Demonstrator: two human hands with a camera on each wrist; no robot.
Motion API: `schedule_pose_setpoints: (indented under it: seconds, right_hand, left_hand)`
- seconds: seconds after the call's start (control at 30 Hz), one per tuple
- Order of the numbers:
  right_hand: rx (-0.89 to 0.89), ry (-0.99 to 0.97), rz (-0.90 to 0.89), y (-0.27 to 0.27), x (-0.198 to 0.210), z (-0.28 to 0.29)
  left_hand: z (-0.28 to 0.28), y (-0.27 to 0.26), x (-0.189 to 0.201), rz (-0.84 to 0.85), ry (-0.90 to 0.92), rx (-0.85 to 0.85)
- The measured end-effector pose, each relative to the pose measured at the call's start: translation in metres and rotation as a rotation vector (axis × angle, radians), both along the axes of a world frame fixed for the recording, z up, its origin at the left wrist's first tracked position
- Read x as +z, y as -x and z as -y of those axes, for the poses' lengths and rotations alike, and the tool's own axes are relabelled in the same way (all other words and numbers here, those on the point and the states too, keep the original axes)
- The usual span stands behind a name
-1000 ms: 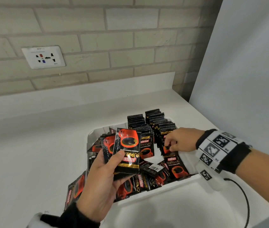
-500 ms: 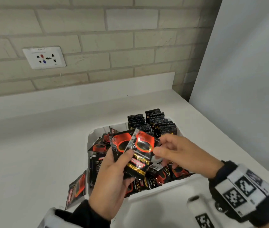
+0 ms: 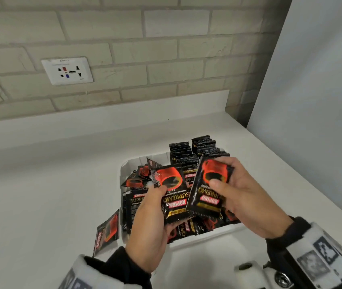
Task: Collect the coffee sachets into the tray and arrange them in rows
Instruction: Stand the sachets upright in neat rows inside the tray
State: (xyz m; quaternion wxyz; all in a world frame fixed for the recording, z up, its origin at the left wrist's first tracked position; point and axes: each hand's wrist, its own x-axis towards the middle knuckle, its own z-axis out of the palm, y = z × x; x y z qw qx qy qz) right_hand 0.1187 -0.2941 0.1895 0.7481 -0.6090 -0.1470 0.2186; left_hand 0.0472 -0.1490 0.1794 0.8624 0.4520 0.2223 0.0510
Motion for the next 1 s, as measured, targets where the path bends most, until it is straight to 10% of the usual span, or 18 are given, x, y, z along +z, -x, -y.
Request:
schedule_pose_setpoints:
  seconds: [0.43, 0.77, 1.0]
  right_hand:
    - [-0.079, 0.251, 0.242, 0.012, -0.001, -0.025]
    - [-0.048, -0.085, 0.052, -0.006, 0.019, 0.006]
    - [-0.115, 0.551, 0.552, -0.054, 0.049, 0.056]
  left_hand:
    - [0.002, 0.006, -0.002, 0.164, -0.334, -0.156]
    - [0.015, -0.022, 0.014, 0.278, -0.289, -0.121]
    - [0.019, -0.034, 0.012, 0.129, -0.868, -0.549]
